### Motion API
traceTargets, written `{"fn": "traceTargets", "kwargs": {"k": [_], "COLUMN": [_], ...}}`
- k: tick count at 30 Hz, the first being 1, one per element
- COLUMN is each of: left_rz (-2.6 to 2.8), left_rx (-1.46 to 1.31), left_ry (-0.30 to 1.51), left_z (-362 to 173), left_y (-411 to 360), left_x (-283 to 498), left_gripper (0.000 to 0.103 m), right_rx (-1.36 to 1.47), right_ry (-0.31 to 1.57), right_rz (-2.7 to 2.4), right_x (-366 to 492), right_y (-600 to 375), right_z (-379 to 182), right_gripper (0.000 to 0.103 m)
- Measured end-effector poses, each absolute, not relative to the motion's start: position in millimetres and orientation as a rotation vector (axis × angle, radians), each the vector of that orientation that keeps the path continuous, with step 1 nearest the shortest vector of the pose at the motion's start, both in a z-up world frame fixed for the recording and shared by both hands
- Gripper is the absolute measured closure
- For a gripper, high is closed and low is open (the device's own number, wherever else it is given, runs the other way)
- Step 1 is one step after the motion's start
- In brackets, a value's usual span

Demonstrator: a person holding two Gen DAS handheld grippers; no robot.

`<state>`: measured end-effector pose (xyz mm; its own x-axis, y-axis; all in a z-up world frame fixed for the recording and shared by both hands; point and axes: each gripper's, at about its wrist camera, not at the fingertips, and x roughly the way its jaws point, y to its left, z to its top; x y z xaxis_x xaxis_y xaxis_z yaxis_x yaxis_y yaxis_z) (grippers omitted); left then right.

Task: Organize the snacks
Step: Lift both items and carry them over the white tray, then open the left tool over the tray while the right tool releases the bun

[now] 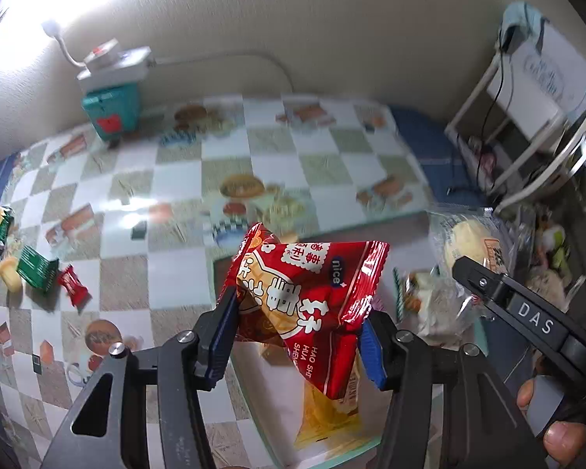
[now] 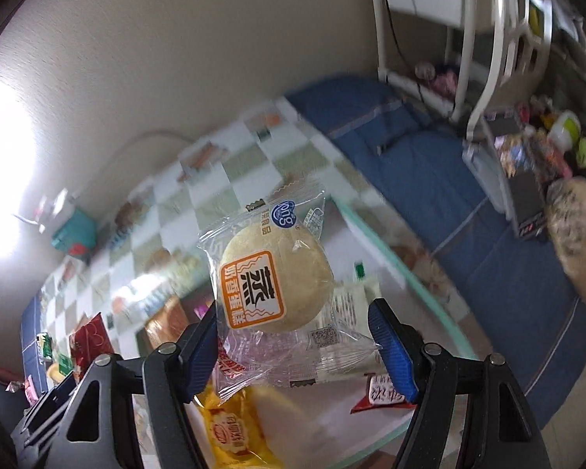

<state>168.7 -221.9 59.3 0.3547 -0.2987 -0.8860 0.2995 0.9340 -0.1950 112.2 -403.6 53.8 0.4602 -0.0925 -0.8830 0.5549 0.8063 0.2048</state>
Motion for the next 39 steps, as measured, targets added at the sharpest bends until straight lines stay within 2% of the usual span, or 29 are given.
{"fn": "traceTargets", "kwargs": {"k": [10, 20, 24, 28, 29, 30, 31, 35, 39], "left_rz": [-0.361, -0.407, -0.412, -0.423, -0.427, -0.429, -0.427, -0.416, -0.381], "left_rx": [0.056, 0.155, 0.152, 0.151, 0.146, 0.139, 0.131, 0.109, 0.069], "left_ry": [1.305, 1.361, 1.377, 1.378, 1.373, 1.366, 1.352, 1.298, 1.252], "left_z": [11.0, 1.3, -0.2, 0.5, 2.0, 4.4, 7.9, 24.3, 39.4], "left_y": [-232.1, -243.2, -242.4, -242.9, -242.8, -241.8, -240.8, -235.4, -222.9], "left_x": [166.1, 158.8, 160.2, 159.6, 159.7, 160.1, 160.5, 162.3, 166.7], "left_gripper": [0.046, 0.044, 0.034, 0.033, 0.028, 0.014, 0.01, 0.009, 0.009], "right_rx": [0.495, 0.513, 0.497, 0.469, 0.46, 0.449, 0.441, 0.421, 0.402], "right_ry": [1.141, 1.17, 1.176, 1.171, 1.162, 1.151, 1.142, 1.108, 1.078], "right_rz": [-0.399, -0.41, -0.425, -0.428, -0.43, -0.436, -0.44, -0.448, -0.463], "right_x": [121.2, 119.7, 121.5, 121.9, 121.8, 121.3, 120.9, 118.7, 117.1], "right_y": [-393.6, -397.0, -397.5, -395.6, -394.8, -394.2, -393.8, -393.1, -392.7], "right_z": [19.2, 12.9, 13.7, 18.2, 21.2, 24.9, 27.9, 40.6, 51.9], "right_gripper": [0.028, 0.026, 0.024, 0.018, 0.013, 0.008, 0.006, 0.0, 0.0]}}
